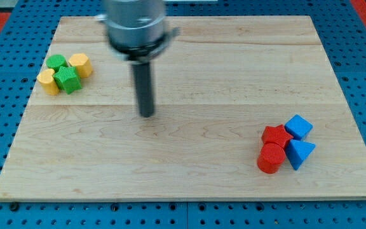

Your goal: Point at the red circle

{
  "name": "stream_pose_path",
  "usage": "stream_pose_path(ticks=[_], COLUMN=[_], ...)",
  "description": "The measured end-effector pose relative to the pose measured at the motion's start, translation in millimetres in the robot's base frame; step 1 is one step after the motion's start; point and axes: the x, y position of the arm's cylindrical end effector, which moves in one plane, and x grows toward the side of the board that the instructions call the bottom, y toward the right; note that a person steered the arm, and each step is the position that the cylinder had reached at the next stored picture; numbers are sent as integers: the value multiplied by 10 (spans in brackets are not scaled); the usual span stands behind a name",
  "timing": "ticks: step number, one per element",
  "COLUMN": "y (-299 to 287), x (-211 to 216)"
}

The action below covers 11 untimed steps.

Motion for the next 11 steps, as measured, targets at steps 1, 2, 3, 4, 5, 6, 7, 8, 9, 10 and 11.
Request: stream_pose_path(ticks=[1,2,3,4,5,6,7,8,9,10,11], y=[-694,-694,-698,-1035,-1969,-1969,-1997,-1996,-1996,-1814,-704], x=[-104,-255,-242,8,52,52,-8,-111,-116,-82,180])
